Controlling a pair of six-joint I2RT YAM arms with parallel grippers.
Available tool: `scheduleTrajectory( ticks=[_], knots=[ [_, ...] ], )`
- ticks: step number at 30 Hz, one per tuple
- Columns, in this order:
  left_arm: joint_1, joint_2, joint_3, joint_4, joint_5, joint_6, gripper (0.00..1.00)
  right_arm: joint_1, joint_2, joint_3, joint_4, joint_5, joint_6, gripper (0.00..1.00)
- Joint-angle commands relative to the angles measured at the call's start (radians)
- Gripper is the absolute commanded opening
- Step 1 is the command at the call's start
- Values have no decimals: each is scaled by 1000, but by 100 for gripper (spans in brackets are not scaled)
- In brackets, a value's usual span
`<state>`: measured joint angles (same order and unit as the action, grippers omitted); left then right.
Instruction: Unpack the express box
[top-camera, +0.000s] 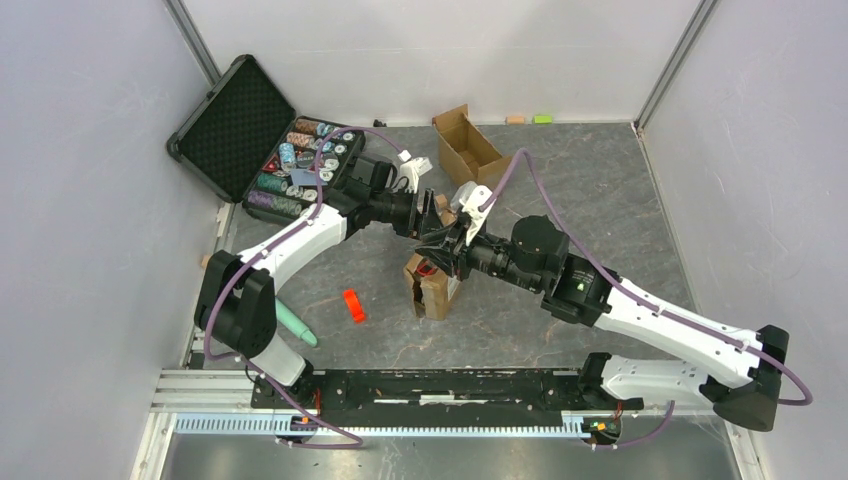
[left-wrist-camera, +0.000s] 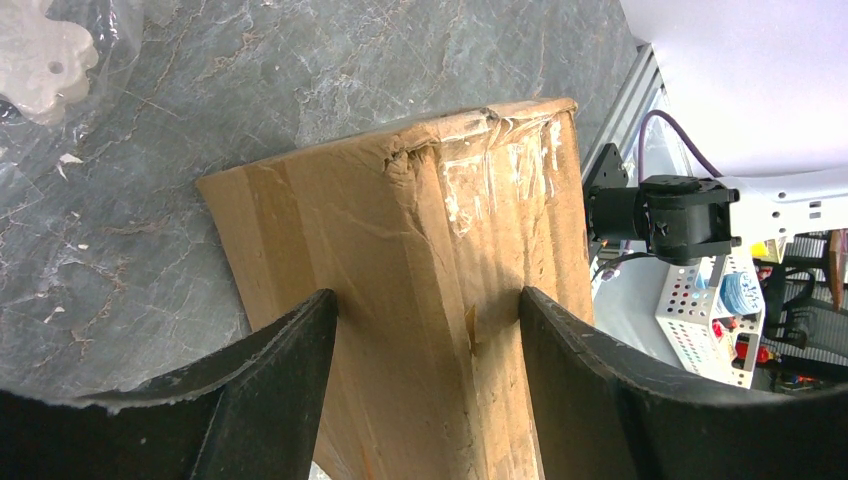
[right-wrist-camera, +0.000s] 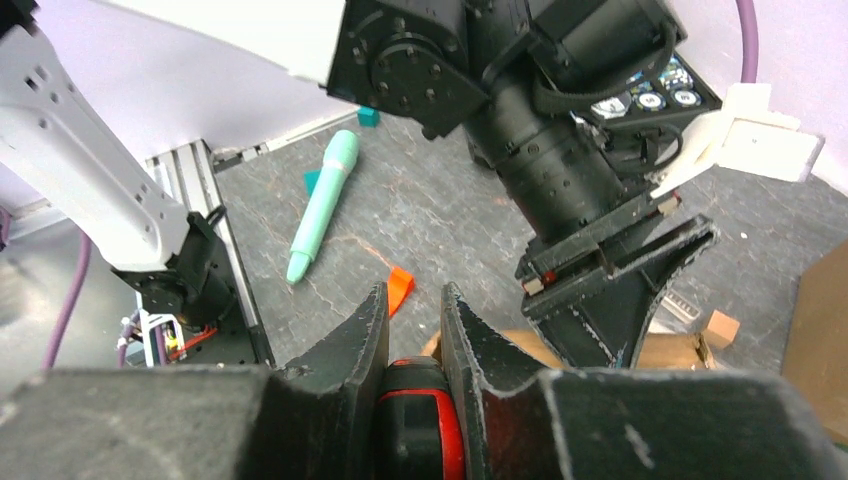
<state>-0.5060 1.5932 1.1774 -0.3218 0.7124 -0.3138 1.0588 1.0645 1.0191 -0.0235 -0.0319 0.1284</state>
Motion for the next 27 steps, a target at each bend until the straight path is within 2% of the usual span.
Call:
scheduleTrajectory(
  ticks=[1,12,27],
  knots=[
    [-7,36,-28,-84,-88,76,72,-9,11,46,-14,12,21,0],
    [-8,42,-26,-83,-78,81,72,-84,-6,-61,66,-48,25,0],
    [-8,47,-28,-80,-71,81,71,-141,-12,-81,65,-95,55,0]
  ],
)
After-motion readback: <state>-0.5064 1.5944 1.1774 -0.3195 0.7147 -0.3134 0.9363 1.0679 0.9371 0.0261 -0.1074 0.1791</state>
